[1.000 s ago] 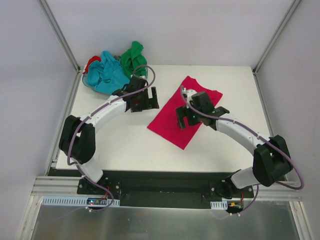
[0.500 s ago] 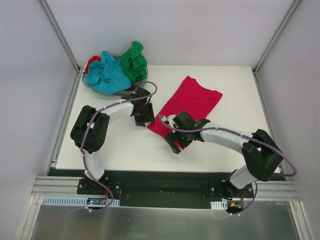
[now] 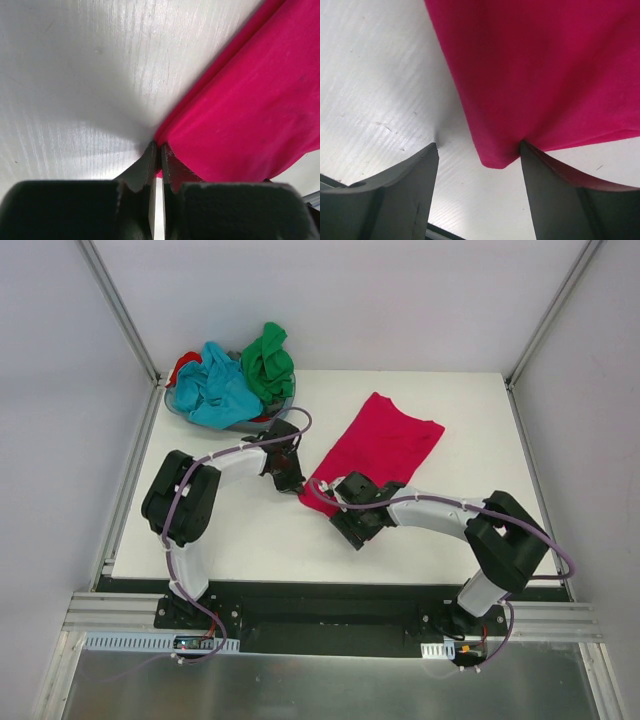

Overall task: Fold and stack the t-shirts
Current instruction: Grab one side of the 2/3 rectangular tshirt with both arms, then fold the long partially folded tshirt into a neat square

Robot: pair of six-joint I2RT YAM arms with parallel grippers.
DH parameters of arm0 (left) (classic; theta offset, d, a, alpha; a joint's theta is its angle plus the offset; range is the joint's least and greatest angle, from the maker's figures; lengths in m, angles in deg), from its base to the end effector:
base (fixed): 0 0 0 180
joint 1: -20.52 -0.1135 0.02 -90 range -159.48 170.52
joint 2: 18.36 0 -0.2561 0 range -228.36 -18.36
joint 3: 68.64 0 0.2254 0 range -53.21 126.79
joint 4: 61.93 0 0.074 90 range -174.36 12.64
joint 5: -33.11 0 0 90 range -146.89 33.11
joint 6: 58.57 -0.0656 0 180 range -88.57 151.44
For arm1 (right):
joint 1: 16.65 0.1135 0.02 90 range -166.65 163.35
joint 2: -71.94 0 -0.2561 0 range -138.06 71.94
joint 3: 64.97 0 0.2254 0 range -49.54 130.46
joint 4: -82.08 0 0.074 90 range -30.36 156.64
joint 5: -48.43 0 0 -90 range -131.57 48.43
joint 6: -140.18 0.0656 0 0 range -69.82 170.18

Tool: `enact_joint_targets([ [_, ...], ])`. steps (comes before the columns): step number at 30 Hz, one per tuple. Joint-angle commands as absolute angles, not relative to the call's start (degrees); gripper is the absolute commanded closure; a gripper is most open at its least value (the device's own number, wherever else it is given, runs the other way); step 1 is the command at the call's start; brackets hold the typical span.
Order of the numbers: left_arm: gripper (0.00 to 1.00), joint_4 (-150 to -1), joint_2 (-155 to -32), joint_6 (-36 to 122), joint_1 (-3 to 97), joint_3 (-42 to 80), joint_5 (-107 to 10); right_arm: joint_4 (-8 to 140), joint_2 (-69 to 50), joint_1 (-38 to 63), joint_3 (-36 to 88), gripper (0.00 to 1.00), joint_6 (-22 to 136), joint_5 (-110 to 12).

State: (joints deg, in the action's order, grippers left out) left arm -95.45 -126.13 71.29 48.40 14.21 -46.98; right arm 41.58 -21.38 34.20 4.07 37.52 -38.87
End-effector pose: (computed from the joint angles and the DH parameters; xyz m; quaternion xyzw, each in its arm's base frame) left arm 0.3263 -0.1854 0.1443 -0.0767 0.9559 -0.2200 0.1786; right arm 0.1916 0.2305 0.1503 -0.5091 0.8323 0.0497 0.2138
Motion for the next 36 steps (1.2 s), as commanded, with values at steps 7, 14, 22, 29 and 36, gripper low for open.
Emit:
enact_joint_targets([
  [7, 1.00, -98.63, -117.95, 71.42, 48.03, 8.06, -51.52, 36.15, -22.02, 37.49, 4.51, 0.78, 41.04, -37.88],
  [14, 1.00, -100.91, -104.70, 72.39, 47.94, 0.42, -56.53, 37.19, -16.85, 43.81, 6.80, 0.93, 42.88, -51.91],
  [22, 1.00, -110.14, -81.32, 74.59, 47.94, -7.33, -69.54, 48.35, -14.11, 46.98, 10.40, 0.99, 51.49, -81.45],
  [29, 1.00, -115.41, -66.11, 74.06, 47.94, -5.76, -73.58, 58.55, -11.74, 48.57, 11.63, 0.99, 56.24, -95.44],
  [36, 1.00, -115.69, -61.86, 72.48, 47.94, -2.24, -72.27, 58.64, -6.03, 46.64, 9.80, 0.99, 58.00, -92.56],
])
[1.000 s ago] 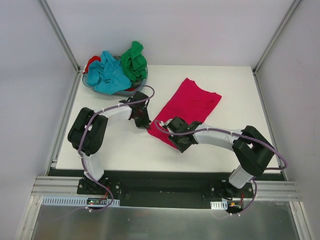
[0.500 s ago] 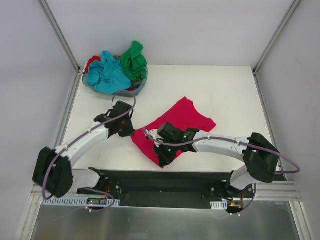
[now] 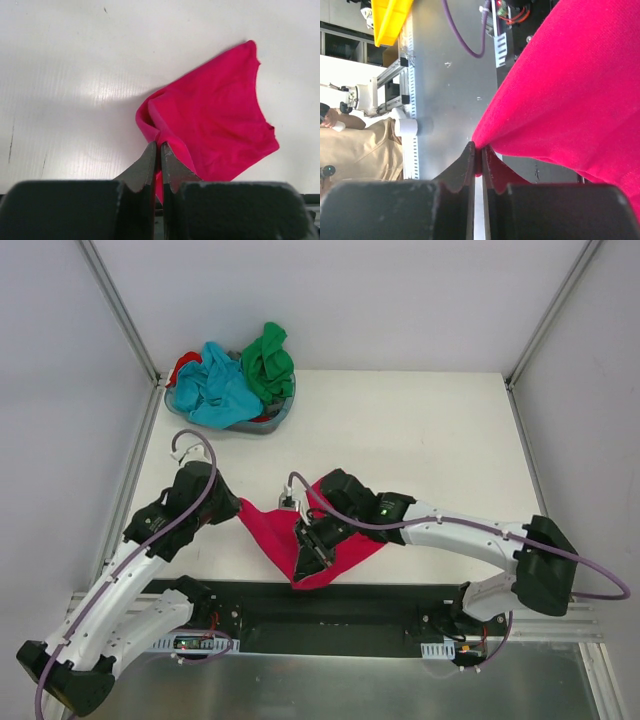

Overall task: Fold and stack the t-shirts
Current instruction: Fold the long partially folded tshirt into a neat square

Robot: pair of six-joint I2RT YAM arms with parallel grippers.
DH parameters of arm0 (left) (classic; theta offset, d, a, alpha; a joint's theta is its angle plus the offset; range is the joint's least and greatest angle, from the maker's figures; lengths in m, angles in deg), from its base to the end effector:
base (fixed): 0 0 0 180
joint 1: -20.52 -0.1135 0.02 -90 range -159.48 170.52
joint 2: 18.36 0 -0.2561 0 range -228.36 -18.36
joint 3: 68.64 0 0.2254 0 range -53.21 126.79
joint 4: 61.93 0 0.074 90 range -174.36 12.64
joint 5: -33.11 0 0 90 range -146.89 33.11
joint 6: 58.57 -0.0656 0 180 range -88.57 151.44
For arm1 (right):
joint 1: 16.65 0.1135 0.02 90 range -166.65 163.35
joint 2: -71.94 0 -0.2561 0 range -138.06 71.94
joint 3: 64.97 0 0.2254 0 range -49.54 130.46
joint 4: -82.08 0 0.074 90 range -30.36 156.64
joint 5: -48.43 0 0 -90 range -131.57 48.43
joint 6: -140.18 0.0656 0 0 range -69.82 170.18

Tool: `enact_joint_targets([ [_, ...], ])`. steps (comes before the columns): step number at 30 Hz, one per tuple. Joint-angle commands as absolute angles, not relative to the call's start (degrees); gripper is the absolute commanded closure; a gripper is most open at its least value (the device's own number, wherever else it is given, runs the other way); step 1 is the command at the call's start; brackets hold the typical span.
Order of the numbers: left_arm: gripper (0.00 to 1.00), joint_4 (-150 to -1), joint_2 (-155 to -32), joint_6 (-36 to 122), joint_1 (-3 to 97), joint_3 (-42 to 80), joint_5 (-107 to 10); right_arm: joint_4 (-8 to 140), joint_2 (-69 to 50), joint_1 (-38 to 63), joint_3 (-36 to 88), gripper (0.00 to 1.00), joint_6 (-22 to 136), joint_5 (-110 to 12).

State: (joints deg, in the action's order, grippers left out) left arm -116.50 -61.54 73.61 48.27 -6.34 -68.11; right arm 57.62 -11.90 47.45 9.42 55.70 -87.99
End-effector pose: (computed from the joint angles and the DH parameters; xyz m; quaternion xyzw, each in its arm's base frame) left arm 0.1466 -0.0627 0.2823 -0.1555 0.8719 -0.1902 0.4235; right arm 0.0943 0.3030 0.2646 -0.5584 0.6168 0.5323 0.1562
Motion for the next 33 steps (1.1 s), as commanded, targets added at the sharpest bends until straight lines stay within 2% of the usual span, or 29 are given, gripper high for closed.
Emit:
enact_joint_targets([
  [1, 1.00, -115.25, -63.17, 72.31, 47.94, -1.28, -71.84, 58.38, -4.89, 45.59, 8.92, 0.99, 58.18, -91.94],
  [5, 1.00, -110.69, -70.11, 70.64, 48.12, 2.68, -66.30, 54.88, -0.14, 40.23, 5.93, 0.99, 57.40, -88.52],
  [14, 1.00, -104.00, -86.99, 68.18, 50.22, 14.01, -61.99, 46.52, 10.23, 26.08, 0.04, 0.99, 56.25, -81.13],
  [22, 1.00, -102.50, -101.49, 64.57, 53.30, 23.77, -59.80, 43.53, 14.89, 19.74, -5.58, 0.99, 59.23, -77.97],
  [33, 1.00, -102.59, -122.85, 62.46, 55.76, 36.08, -56.98, 43.44, 17.45, 13.60, -12.80, 0.99, 63.19, -67.59],
])
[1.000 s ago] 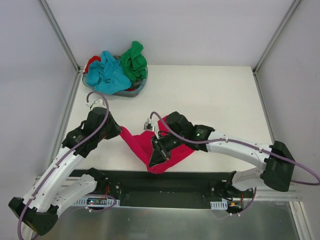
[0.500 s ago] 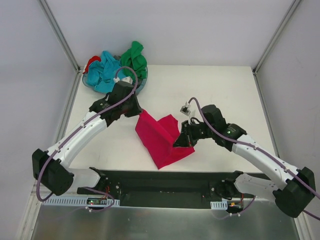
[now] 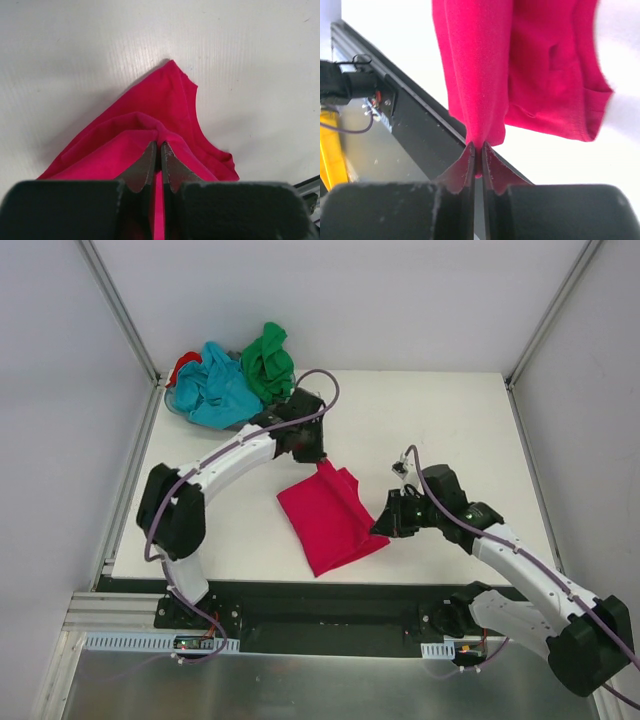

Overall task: Fold and stack the t-shirts
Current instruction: Fold the long partially folded tshirt into a neat square, then put the neatly folded tshirt into the corner of the board with the right arm

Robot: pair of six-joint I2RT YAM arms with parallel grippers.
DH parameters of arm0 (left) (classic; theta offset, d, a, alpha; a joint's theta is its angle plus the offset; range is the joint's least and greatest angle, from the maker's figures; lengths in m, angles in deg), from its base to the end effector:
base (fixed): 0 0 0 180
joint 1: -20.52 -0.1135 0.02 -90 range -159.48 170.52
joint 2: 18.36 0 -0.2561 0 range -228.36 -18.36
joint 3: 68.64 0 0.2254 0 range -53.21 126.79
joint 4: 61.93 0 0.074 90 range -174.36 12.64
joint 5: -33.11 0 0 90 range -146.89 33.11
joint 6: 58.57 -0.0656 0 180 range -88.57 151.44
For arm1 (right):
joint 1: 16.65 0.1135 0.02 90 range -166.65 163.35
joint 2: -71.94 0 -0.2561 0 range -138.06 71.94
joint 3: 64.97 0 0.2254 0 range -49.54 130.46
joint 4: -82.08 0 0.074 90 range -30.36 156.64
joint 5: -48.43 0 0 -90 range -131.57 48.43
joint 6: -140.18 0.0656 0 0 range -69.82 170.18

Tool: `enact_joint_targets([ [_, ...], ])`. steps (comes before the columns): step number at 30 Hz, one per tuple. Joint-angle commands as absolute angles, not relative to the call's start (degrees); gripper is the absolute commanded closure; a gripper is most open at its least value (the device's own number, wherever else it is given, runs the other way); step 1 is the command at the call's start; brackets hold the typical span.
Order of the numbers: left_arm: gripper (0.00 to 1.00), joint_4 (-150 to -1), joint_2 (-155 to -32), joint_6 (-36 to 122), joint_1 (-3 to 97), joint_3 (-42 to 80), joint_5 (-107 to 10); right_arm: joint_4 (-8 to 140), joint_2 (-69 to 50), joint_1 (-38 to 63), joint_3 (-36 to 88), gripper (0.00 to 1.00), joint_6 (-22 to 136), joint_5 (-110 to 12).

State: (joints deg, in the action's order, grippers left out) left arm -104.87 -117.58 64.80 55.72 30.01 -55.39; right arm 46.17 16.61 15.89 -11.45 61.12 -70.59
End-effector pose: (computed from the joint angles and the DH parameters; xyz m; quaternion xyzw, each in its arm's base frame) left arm 0.3158 -0.2249 0.2680 0.0198 0.9185 -0.2322 0.3193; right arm 0.1544 0.1363 0.2366 -0.2713 0.8330 0.3669 0.3129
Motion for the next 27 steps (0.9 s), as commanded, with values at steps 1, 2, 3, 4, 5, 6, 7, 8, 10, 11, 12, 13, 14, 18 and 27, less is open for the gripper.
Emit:
enact_joint_targets([
  [1, 1.00, -102.59, -124.17, 62.46, 55.85, 37.22, -56.98, 43.44, 16.84, 12.72, -13.15, 0.99, 63.10, -67.94],
  [2, 1.00, -102.59, -125.66, 62.55, 55.85, 38.10, -56.98, 43.52, 16.22, 12.01, -13.59, 0.98, 63.19, -68.20],
  [3, 1.00, -102.59, -126.72, 62.46, 55.85, 38.72, -55.50, 43.53, 15.43, 11.31, -13.85, 0.96, 63.19, -68.12],
  [4, 1.00, -102.68, -127.86, 62.46, 55.85, 39.33, -55.48, 43.53, 14.47, 10.87, -14.20, 0.93, 62.93, -67.68],
  [5, 1.00, -102.76, -129.01, 62.37, 55.85, 39.86, -55.22, 43.53, 13.50, 10.34, -14.21, 0.92, 62.40, -66.98],
  [6, 0.97, -102.76, -129.89, 62.02, 55.85, 40.74, -55.13, 43.44, 12.62, 9.64, -14.21, 0.92, 62.05, -66.19],
  [7, 0.85, -102.85, -130.94, 61.67, 55.85, 41.44, -54.70, 43.52, 11.74, 9.20, -14.21, 0.89, 61.61, -65.75],
  [8, 0.70, -103.03, -131.82, 60.89, 55.85, 42.32, -54.00, 43.44, 11.12, 8.50, -14.03, 0.81, 61.26, -65.22],
  [10, 0.38, -103.55, -133.41, 59.30, 55.85, 44.69, -51.80, 42.83, 9.98, 7.35, -12.89, 0.48, 59.60, -63.99],
  [11, 0.20, -104.25, -133.85, 58.77, 55.85, 45.74, -50.84, 42.04, 9.63, 7.26, -11.50, 0.09, 59.15, -62.42],
  [12, 0.01, -104.69, -133.76, 58.25, 55.85, 46.71, -50.30, 40.55, 9.45, 7.17, -10.00, 0.04, 58.10, -61.79],
  [13, 0.01, -104.96, -133.15, 57.89, 55.85, 47.07, -50.04, 38.71, 9.45, 7.17, -8.77, 0.04, 57.40, -61.35],
  [14, 0.01, -105.22, -131.67, 57.63, 55.85, 47.07, -50.03, 37.21, 9.97, 7.08, -7.80, 0.04, 57.30, -61.00],
  [18, 0.01, -105.23, -124.03, 57.54, 55.85, 42.26, -51.18, 37.28, 15.41, 7.26, -8.22, 0.04, 58.53, -63.88],
  [27, 0.01, -100.58, -110.83, 61.05, 55.85, 16.42, -47.05, 46.51, 19.21, 17.52, -14.47, 0.04, 66.08, -73.40],
])
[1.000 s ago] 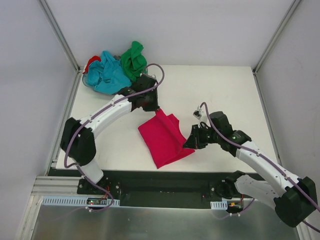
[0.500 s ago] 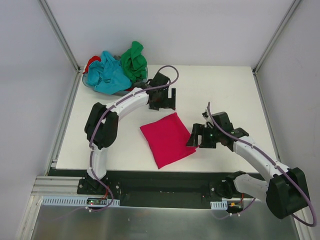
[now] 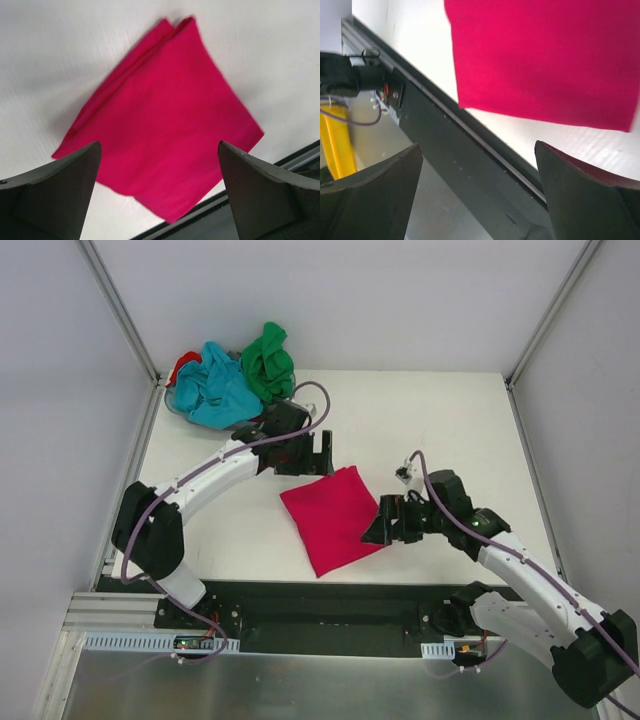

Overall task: Fold and stack the t-shirts
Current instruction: Put the neatly folded tshirt into the corner of the board with the right arm

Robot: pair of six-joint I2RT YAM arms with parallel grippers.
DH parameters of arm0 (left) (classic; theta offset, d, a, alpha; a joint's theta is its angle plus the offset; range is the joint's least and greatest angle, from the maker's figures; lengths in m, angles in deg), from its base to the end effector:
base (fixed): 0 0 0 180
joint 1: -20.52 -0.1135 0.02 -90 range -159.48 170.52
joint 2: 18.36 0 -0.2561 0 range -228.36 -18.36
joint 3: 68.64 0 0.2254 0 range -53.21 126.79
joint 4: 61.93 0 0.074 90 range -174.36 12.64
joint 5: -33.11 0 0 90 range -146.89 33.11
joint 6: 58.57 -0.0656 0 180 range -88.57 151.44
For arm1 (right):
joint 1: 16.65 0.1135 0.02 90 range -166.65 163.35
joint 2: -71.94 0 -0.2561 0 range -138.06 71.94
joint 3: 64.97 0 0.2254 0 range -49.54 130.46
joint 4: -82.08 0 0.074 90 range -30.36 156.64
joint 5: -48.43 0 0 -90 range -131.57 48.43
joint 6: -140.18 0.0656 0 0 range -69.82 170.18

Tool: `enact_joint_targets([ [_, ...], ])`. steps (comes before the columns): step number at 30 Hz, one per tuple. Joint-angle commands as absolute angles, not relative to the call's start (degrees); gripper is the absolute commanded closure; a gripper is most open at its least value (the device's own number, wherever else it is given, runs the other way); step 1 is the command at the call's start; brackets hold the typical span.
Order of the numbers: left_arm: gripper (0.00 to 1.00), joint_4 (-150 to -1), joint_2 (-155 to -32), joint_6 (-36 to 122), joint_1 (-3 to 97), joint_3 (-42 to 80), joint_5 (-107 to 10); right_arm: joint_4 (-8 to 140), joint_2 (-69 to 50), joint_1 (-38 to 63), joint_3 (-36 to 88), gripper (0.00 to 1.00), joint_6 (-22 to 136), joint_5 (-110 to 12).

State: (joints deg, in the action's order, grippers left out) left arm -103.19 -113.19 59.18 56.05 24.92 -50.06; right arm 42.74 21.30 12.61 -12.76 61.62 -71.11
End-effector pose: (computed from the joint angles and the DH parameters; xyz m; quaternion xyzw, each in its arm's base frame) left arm 0.2961 -0.2210 0.2696 0.0859 0.9101 -0.2572 0.3135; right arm 0.1469 0.1194 0.2374 -0.2453 0.8404 0.3626 0.3195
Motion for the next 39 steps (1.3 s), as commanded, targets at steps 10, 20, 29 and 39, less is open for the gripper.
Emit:
enact_joint_targets([
  [10, 0.01, -91.87, -117.06, 62.81, 54.71, 8.76, -50.63, 51.68, 12.25, 20.88, -18.85, 0.04, 78.73, -62.77],
  [20, 0.01, -90.72, -108.47, 80.37, 56.98, -9.16, -52.14, 56.71, 22.89, 20.79, -26.24, 0.04, 82.43, -51.60],
  [29, 0.01, -91.16, -85.01, 90.59, 66.83, -19.28, -55.38, 50.83, 22.63, 22.37, -25.64, 0.04, 86.92, -45.63],
  [39, 0.01, -97.66, -76.64, 84.00, 66.84, -15.16, -67.51, 54.33, 14.64, 28.26, -23.17, 0.05, 90.16, -39.58],
])
